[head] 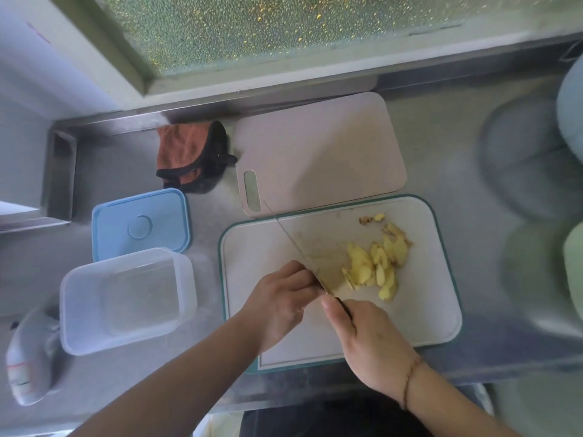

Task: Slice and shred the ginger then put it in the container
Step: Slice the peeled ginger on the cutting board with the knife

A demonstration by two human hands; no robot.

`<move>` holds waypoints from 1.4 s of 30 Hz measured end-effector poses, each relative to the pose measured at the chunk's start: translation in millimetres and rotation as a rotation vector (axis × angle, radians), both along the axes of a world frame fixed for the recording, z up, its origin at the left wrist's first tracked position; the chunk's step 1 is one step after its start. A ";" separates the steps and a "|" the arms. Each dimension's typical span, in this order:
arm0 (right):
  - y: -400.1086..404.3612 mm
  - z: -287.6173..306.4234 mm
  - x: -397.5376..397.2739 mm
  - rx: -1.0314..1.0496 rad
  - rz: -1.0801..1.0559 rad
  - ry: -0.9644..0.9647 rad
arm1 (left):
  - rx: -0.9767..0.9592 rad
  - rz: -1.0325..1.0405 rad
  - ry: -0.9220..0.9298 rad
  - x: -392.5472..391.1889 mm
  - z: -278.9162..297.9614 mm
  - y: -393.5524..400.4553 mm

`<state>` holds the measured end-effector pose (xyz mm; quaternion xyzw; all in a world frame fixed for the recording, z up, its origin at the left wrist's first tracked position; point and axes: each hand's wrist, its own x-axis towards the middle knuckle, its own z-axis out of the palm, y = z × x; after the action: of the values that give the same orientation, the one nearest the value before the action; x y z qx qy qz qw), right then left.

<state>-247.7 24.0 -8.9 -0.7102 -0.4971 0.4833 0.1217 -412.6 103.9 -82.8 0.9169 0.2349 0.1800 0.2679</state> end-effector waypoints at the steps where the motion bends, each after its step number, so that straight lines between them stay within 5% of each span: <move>1: -7.4 2.8 1.8 -0.014 -0.010 0.003 | 0.003 0.002 -0.012 0.6 0.6 0.3; 28: 5.4 -23.8 -1.9 0.042 -0.088 0.098 | 0.004 0.078 0.006 3.5 1.2 -4.8; 35: -7.7 -22.8 34.4 -0.011 -0.285 0.180 | 0.024 0.084 0.013 1.7 -5.9 -6.1; 42: -12.0 1.9 10.2 0.041 -0.147 0.116 | 0.053 0.160 -0.014 3.5 1.5 -14.8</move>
<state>-237.4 12.0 -7.1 -0.7130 -0.4457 0.5031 0.1997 -409.1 89.1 -81.2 0.9007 0.3005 0.2135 0.2301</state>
